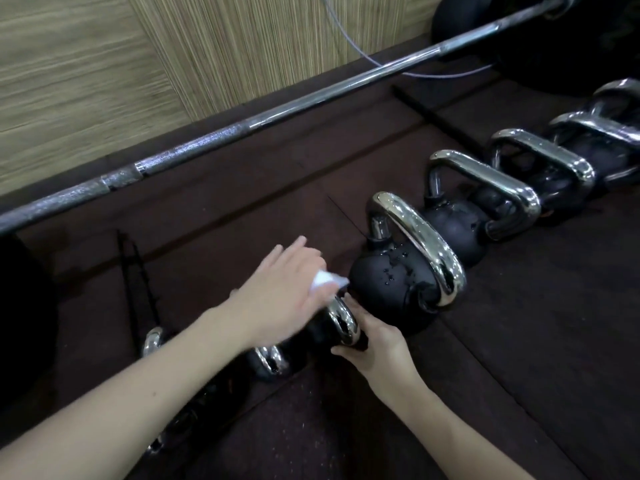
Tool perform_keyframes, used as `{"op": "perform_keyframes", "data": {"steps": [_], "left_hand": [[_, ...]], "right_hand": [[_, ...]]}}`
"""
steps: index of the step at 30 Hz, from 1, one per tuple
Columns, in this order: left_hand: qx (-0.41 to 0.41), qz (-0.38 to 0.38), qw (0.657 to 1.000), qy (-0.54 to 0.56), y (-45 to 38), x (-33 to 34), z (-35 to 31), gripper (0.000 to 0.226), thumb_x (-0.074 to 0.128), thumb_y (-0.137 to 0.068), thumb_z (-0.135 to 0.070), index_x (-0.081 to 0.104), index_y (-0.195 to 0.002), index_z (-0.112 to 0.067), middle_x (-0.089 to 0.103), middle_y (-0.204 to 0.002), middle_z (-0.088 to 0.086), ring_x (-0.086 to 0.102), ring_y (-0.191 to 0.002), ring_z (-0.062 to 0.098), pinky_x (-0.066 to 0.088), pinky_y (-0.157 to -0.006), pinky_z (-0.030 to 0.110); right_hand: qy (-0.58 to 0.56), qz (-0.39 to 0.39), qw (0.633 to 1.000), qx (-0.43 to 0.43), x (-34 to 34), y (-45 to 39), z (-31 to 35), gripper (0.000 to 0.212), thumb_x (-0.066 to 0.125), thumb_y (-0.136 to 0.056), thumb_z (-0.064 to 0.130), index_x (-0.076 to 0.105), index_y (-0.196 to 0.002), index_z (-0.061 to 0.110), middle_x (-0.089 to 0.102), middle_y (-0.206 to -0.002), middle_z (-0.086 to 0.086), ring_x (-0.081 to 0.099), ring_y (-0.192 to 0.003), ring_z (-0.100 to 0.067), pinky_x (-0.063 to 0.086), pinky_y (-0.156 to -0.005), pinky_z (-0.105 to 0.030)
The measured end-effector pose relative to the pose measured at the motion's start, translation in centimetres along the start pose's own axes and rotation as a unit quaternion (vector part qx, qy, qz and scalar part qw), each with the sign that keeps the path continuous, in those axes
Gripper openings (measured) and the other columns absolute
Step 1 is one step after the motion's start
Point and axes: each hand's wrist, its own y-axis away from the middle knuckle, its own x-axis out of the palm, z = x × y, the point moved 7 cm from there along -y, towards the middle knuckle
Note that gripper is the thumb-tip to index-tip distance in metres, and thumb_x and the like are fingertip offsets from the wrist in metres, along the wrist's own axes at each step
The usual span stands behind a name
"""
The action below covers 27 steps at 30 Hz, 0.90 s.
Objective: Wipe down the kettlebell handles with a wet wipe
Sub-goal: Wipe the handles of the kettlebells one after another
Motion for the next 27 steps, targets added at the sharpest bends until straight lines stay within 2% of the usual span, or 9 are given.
{"op": "perform_keyframes", "data": {"steps": [3,5,9,12,14,16,20,23,27], "left_hand": [[0.146,-0.03,0.973,-0.176,2.3,1.8,-4.6,0.055,0.028,-0.106,-0.055,0.051,-0.141,-0.019,0.051,-0.148,0.0,0.027,-0.156,0.027,0.024,-0.123,0.059],[0.166,-0.022,0.968,-0.189,2.5,1.6,-4.8,0.051,0.031,-0.106,-0.054,0.05,-0.141,-0.023,0.053,-0.145,-0.004,0.035,-0.151,0.024,0.024,-0.121,0.063],[0.039,0.009,0.999,0.001,0.0,-0.8,-1.2,0.048,0.016,-0.1,-0.064,0.054,-0.123,-0.048,0.05,-0.124,-0.019,0.042,-0.135,0.013,0.026,-0.122,0.052],[-0.12,0.052,0.955,0.265,-0.9,-1.3,1.8,0.032,0.025,-0.101,-0.067,0.052,-0.101,-0.049,0.056,-0.105,-0.016,0.057,-0.107,0.014,0.044,-0.106,0.047],[-0.12,0.057,0.967,0.217,-0.8,-1.2,1.3,0.032,0.027,-0.104,-0.062,0.051,-0.107,-0.04,0.056,-0.109,-0.012,0.055,-0.116,0.02,0.039,-0.113,0.052],[-0.014,0.01,1.0,0.018,-0.3,-0.6,-0.9,0.035,0.029,-0.107,-0.052,0.055,-0.124,-0.034,0.052,-0.125,-0.01,0.037,-0.146,0.024,0.023,-0.124,0.055],[0.176,-0.016,0.964,-0.197,2.4,2.1,-5.4,0.047,0.044,-0.102,-0.046,0.053,-0.135,-0.014,0.058,-0.136,0.008,0.042,-0.146,0.034,0.023,-0.122,0.06],[0.159,-0.011,0.97,-0.184,1.6,1.7,-4.8,0.051,0.035,-0.103,-0.053,0.056,-0.133,-0.017,0.06,-0.13,0.003,0.048,-0.138,0.028,0.018,-0.124,0.059],[0.005,0.018,0.999,0.028,-0.7,-0.8,-0.2,0.035,0.021,-0.108,-0.051,0.052,-0.124,-0.052,0.05,-0.121,-0.017,0.042,-0.133,0.011,-0.001,-0.128,0.053]], "right_hand": [[-0.021,0.026,0.999,0.032,0.0,0.1,-0.8,0.064,0.083,-0.081,0.004,0.059,-0.14,0.014,0.062,-0.135,0.006,0.06,-0.125,-0.007,0.038,-0.092,0.005],[-0.033,0.034,0.998,0.045,0.2,0.1,-0.9,0.06,0.081,-0.084,0.004,0.06,-0.139,0.015,0.066,-0.13,0.003,0.064,-0.119,-0.012,0.04,-0.084,0.006],[-0.004,0.007,1.0,0.026,-0.2,0.0,0.2,0.087,0.091,-0.073,0.015,0.05,-0.149,0.025,0.052,-0.146,0.017,0.044,-0.135,0.006,0.025,-0.108,0.003],[-0.018,0.013,1.0,0.017,-0.3,-0.1,0.4,0.089,0.09,-0.074,0.015,0.047,-0.151,0.026,0.045,-0.153,0.018,0.034,-0.14,0.01,0.019,-0.112,0.001],[-0.025,0.002,1.0,0.008,-0.3,-0.1,0.6,0.089,0.091,-0.073,0.013,0.049,-0.15,0.025,0.047,-0.153,0.016,0.034,-0.141,0.011,0.021,-0.114,-0.002],[-0.031,-0.011,0.999,0.005,-0.4,0.1,0.6,0.088,0.093,-0.069,0.013,0.053,-0.147,0.024,0.053,-0.149,0.014,0.042,-0.138,0.008,0.03,-0.116,-0.011],[-0.068,-0.033,0.997,0.016,-0.5,0.6,0.1,0.066,0.092,-0.072,0.01,0.066,-0.131,0.021,0.069,-0.125,0.018,0.064,-0.119,0.002,0.051,-0.103,-0.026],[-0.076,-0.025,0.996,0.034,-0.6,0.5,0.4,0.064,0.091,-0.073,0.008,0.066,-0.13,0.021,0.071,-0.122,0.015,0.063,-0.115,0.003,0.05,-0.102,-0.026],[-0.011,-0.006,1.0,0.006,-0.6,0.1,1.1,0.084,0.092,-0.071,0.015,0.054,-0.146,0.022,0.054,-0.143,0.017,0.046,-0.134,0.007,0.033,-0.116,-0.014]]}}
